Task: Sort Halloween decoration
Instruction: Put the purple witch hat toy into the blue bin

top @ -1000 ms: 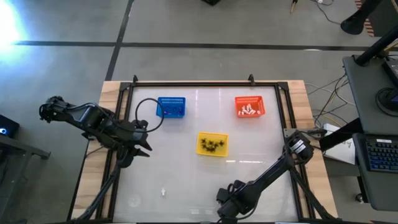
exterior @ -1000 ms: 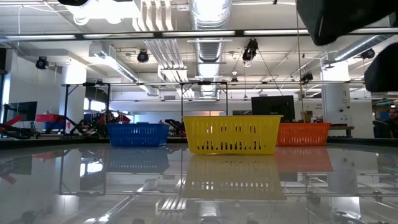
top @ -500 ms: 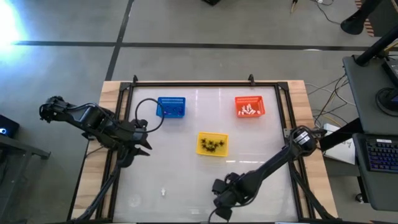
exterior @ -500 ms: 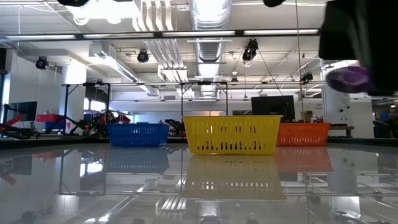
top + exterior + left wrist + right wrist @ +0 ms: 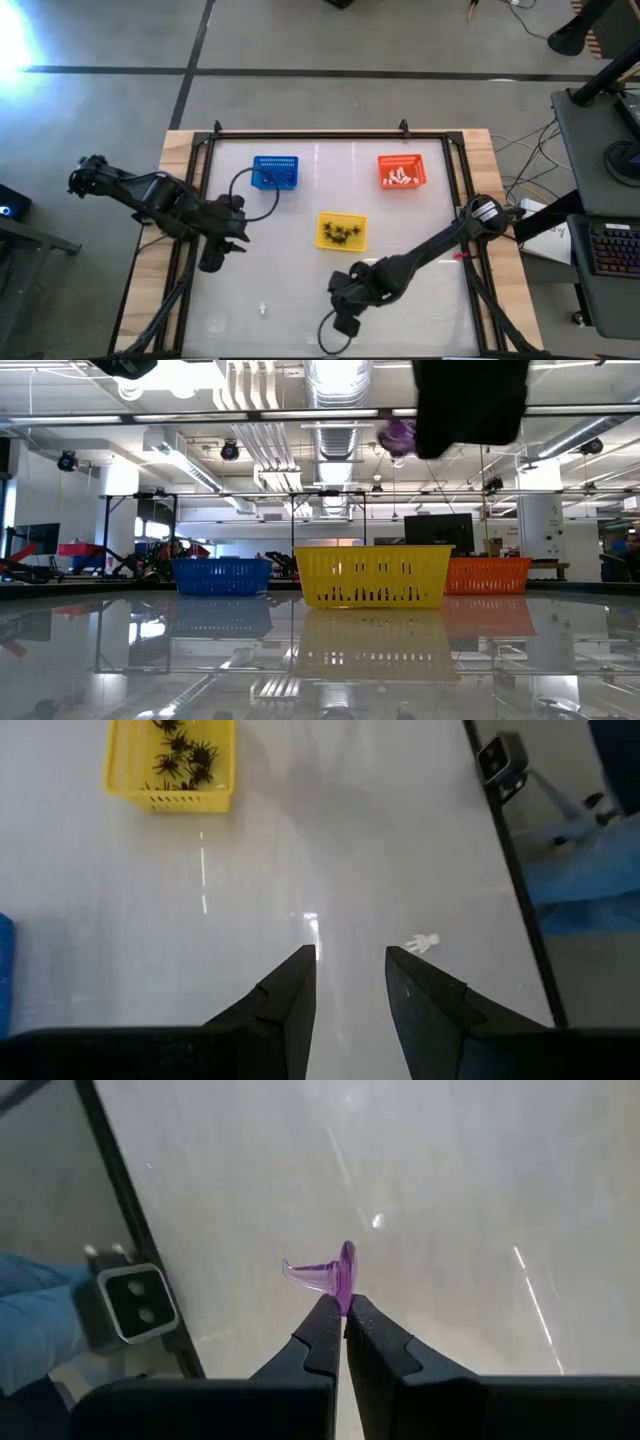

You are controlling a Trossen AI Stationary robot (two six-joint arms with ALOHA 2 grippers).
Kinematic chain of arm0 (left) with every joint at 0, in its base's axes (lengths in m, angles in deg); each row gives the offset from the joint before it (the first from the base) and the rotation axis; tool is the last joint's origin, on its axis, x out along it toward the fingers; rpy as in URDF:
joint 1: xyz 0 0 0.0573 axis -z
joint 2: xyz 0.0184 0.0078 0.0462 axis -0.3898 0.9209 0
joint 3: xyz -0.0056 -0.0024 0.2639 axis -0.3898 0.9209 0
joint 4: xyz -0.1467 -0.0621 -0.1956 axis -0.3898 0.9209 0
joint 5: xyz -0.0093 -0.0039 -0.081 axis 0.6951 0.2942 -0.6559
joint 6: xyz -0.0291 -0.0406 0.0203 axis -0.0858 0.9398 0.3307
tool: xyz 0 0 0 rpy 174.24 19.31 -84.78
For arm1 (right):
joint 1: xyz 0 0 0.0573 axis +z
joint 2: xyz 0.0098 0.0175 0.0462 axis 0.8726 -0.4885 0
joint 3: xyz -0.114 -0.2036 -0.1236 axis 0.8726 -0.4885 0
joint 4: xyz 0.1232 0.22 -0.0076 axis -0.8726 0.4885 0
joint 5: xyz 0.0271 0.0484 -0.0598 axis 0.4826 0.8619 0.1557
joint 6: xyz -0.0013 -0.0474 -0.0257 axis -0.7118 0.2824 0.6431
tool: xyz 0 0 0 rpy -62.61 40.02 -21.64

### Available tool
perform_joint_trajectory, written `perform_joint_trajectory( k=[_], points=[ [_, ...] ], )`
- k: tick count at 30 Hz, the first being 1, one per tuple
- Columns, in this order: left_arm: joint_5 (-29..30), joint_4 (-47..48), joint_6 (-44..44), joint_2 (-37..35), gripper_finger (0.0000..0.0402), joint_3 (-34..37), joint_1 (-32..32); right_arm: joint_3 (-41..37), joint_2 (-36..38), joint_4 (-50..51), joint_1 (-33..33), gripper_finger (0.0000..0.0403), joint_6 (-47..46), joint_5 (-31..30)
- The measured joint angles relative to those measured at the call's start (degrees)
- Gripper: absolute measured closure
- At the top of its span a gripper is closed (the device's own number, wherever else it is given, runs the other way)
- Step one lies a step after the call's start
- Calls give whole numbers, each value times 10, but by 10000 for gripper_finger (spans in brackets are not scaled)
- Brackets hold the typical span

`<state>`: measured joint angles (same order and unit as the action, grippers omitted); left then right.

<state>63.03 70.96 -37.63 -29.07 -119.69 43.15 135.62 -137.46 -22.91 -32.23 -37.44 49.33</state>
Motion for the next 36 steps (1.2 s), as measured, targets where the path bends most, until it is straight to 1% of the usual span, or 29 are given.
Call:
perform_joint_trajectory(
  k=[3, 5, 9, 12, 18, 23, 29, 31, 33, 36],
  points=[
    [0, 0, -21, 16, 292, 0, 0, 21, 3, 0, -22, 394, 39, 0],
    [2, 1, -49, 26, 284, 0, -1, 39, 4, 0, -41, 394, 68, -12],
    [65, 3, -93, 41, 267, 0, -9, 74, 4, 3, -82, 394, 128, -23],
    [91, 3, -112, 40, 258, 0, -26, 101, 4, 4, -106, 394, 184, -23],
    [90, 3, -150, 22, 255, 0, -87, 155, 4, 18, -161, 394, 279, -20],
    [90, 2, -208, 14, 255, 0, -158, 189, 4, 47, -220, 394, 335, -30],
    [82, -11, -282, 14, 255, 0, -268, 212, 4, 45, -291, 394, 403, -29],
    [58, -28, -310, 14, 255, 0, -310, 217, 4, 46, -313, 394, 425, -26],
    [22, -52, -332, 14, 255, 0, -355, 220, 4, 39, -335, 394, 443, -24],
    [-36, -90, -356, 14, 255, 0, -425, 222, 4, 22, -370, 394, 468, 3]
  ],
)
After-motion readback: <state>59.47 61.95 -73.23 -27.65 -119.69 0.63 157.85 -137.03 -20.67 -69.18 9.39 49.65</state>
